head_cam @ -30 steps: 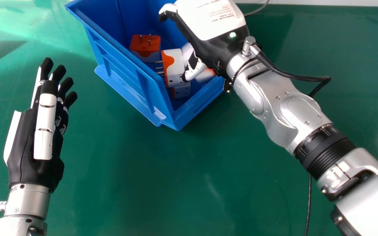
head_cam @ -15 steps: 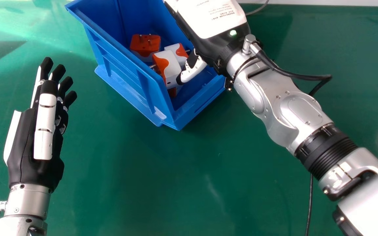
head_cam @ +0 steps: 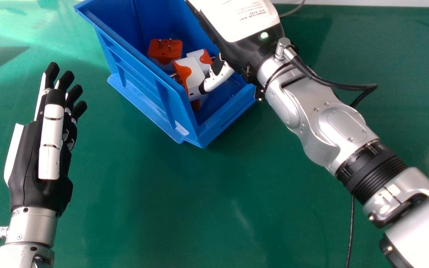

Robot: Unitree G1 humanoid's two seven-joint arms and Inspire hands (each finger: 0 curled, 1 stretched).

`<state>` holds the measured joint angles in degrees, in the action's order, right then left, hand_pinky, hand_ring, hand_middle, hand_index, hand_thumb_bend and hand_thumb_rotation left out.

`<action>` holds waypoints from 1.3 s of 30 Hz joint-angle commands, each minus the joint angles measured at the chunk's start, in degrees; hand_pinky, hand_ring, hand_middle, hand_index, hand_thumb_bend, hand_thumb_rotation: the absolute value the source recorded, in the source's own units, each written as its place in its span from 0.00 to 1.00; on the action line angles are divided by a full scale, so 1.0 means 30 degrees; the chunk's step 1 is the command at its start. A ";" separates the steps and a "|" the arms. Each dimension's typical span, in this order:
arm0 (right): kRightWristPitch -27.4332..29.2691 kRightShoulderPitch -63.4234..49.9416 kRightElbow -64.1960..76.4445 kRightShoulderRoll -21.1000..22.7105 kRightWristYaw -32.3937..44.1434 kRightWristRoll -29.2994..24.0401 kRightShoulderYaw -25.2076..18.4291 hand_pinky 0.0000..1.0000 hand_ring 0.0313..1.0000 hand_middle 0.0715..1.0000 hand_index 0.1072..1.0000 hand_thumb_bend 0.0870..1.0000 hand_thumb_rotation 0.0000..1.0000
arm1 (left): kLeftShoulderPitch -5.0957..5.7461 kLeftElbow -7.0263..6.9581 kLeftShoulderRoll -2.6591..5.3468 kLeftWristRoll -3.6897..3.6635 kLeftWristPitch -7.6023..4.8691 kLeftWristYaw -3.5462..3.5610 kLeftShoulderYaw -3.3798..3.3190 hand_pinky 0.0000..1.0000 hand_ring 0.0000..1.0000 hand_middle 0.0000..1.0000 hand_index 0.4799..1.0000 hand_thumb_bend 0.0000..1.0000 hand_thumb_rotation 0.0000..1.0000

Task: Pick all objects and put in blue box

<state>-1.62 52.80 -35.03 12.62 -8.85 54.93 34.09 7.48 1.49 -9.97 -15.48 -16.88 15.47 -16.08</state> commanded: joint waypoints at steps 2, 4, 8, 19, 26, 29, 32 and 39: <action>0.0064 -0.0055 0.1193 0.0429 -0.0200 0.0301 -0.0066 0.82 0.94 0.99 0.94 0.93 0.24 | -0.0065 -0.0219 -0.0048 0.0174 -0.0427 -0.0044 0.0027 0.95 0.96 0.98 0.99 0.52 0.95; 0.0050 -0.0244 0.1705 0.0642 -0.0130 0.0405 -0.0033 0.82 0.94 0.98 0.93 0.93 0.24 | -0.0050 -0.0201 -0.0054 0.0124 -0.0437 -0.0036 0.0030 0.94 0.96 0.97 0.99 0.52 0.95; -0.0074 -0.1062 0.3729 0.1327 0.0063 0.0972 -0.0091 0.82 0.93 0.97 0.93 0.93 0.24 | -0.0045 -0.0139 -0.0073 0.0162 -0.0460 -0.0060 0.0027 0.94 0.96 0.97 0.98 0.53 0.94; 0.0664 -0.5069 1.0445 0.3781 0.0948 0.0913 -0.1809 0.87 0.95 0.97 0.92 0.88 0.18 | -0.0201 0.0046 -0.0149 0.0129 -0.0442 0.0026 0.0003 0.93 0.95 0.97 0.97 0.53 0.93; 0.0832 -0.9393 1.5386 0.4391 0.1125 0.0469 -0.3858 0.83 0.94 0.97 0.91 0.83 0.12 | -0.0560 0.0507 -0.0103 0.0087 -0.0692 0.0134 0.0000 0.93 0.95 0.97 0.97 0.53 0.93; 0.0814 -1.1257 1.7276 0.4323 0.1358 0.0136 -0.4665 0.81 0.93 0.96 0.90 0.82 0.12 | -0.0645 0.0665 -0.0142 0.0100 -0.0815 0.0226 0.0004 0.93 0.95 0.97 0.96 0.53 0.93; 0.0657 -1.3136 1.8918 0.4177 0.1641 0.0123 -0.5386 0.79 0.92 0.95 0.90 0.81 0.13 | -0.0758 0.0913 -0.0147 -0.0021 -0.0958 0.0385 -0.0038 0.94 0.96 0.98 0.97 0.53 0.93; 0.2057 -1.7816 2.0849 0.2999 0.0129 -0.2550 -0.7124 0.79 0.93 0.96 0.92 0.72 0.18 | -0.0722 0.0990 0.0157 -0.0032 -0.1153 0.0248 0.0055 0.97 0.97 0.99 0.99 0.52 0.94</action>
<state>2.84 1.23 25.06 22.56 -6.07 49.39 14.58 5.35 5.29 -9.76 -15.64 -18.89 16.28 -16.03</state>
